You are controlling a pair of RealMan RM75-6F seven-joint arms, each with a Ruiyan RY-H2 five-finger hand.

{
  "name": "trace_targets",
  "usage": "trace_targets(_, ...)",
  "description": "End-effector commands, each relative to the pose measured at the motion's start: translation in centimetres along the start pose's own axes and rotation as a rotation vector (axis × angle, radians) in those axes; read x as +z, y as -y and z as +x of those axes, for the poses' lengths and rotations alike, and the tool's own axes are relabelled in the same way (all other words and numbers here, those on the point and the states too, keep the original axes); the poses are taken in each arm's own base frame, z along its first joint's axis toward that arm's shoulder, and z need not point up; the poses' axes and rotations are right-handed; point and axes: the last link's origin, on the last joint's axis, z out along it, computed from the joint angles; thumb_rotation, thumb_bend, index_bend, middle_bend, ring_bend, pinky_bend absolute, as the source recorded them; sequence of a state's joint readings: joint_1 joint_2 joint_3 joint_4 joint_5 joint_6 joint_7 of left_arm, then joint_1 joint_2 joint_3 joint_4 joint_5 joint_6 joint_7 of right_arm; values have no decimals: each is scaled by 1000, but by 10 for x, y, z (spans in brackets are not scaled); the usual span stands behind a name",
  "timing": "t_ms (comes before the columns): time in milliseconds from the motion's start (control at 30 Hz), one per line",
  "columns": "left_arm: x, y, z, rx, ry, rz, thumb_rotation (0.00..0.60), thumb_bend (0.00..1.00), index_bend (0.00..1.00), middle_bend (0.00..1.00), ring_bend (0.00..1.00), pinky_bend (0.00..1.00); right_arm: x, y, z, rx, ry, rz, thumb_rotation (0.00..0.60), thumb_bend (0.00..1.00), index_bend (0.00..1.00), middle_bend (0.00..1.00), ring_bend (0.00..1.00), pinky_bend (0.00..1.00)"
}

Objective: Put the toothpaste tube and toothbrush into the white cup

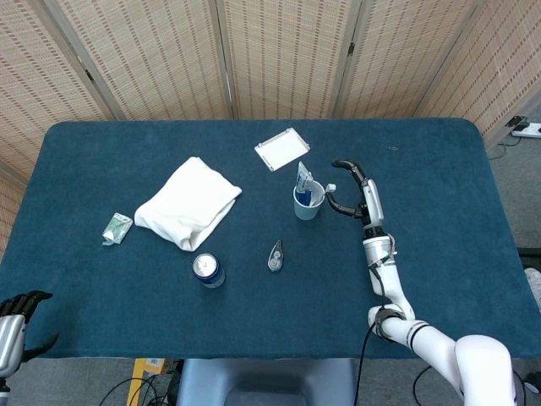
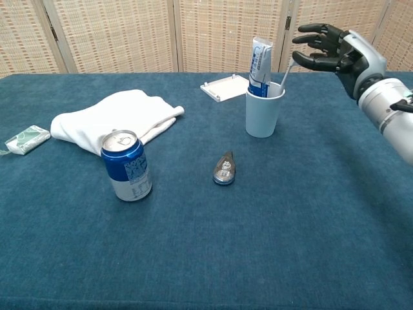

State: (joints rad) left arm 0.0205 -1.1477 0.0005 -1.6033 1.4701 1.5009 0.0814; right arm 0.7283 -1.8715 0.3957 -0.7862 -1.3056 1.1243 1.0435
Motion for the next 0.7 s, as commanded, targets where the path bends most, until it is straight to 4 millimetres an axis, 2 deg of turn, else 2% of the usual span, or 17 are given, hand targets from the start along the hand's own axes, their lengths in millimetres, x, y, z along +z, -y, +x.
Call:
trace_targets(33,2,-2,0,-3,-4,-9,600,270,282,263,218,230,-20,0,27,-193,14,8,600,281,241,275,70,89)
trace_targets(200,6,-9,-3,7,-3,-33,600,270,282,262,218,230,-48,5,68,-448,-5,-27,600,367,277,329,70,88)
trace_targets(333,10,-15,-3,26,-14,-52,600,270,282,263,218,230,-70,22,97,-559,19,-117,600,382,288,336,70,88)
trace_targets(567,13,-27,-5,-1,-34,-65,600,270,282,262,218,230,-113,50,133,-699,116,-238,600,382,289,364,132,88)
trace_targets(700,14,-34,-6,-32,-43,-65,600,270,281,263,218,230,-143,58,143,-731,148,-265,600,382,289,364,132,88)
